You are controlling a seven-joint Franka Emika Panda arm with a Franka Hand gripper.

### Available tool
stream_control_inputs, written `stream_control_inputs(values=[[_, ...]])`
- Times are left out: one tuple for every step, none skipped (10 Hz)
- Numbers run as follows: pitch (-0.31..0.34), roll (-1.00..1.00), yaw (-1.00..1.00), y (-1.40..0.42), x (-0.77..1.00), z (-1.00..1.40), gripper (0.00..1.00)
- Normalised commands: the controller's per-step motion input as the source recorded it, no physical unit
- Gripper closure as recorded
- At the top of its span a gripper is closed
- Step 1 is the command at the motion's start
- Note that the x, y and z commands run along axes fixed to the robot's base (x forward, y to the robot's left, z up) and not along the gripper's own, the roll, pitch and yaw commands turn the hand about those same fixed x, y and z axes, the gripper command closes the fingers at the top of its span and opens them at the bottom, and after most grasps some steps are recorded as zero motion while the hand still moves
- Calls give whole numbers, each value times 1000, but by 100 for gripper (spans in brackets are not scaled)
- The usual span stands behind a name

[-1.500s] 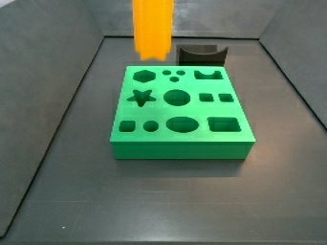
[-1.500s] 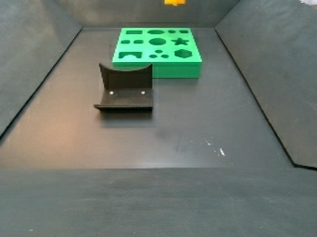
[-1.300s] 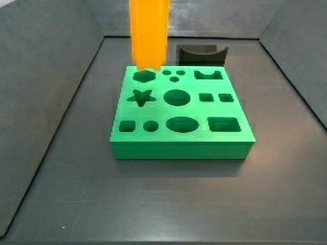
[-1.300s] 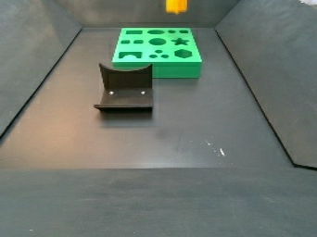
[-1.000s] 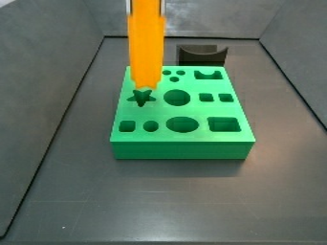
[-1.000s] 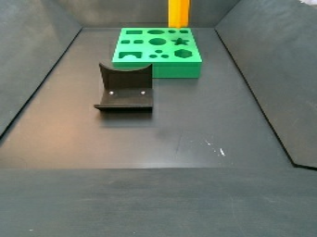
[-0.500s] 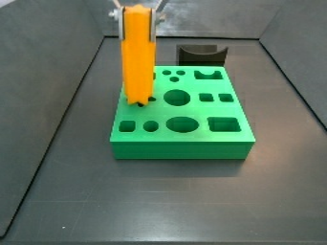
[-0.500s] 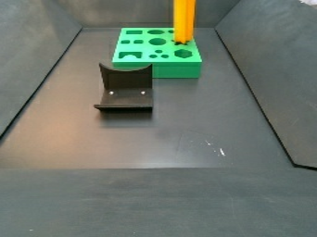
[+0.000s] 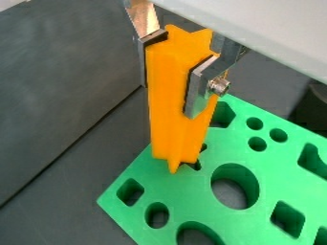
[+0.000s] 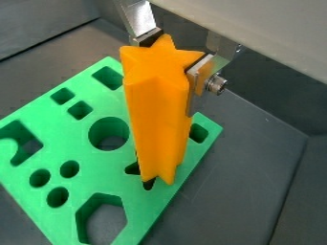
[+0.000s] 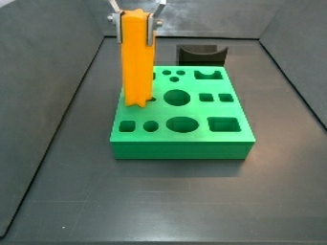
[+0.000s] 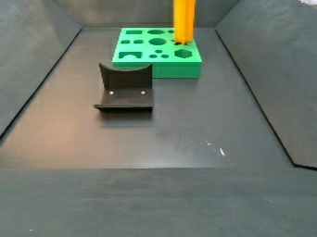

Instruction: Insert the star object.

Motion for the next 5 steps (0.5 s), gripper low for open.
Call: stream_control_inputs(values=[[101, 54, -860, 0, 0, -237, 100], [114, 76, -854, 0, 0, -251, 100], [124, 117, -611, -17, -14, -74, 100], [134, 167, -500, -97, 0, -6, 100], [139, 207, -560, -203, 0, 0, 100]])
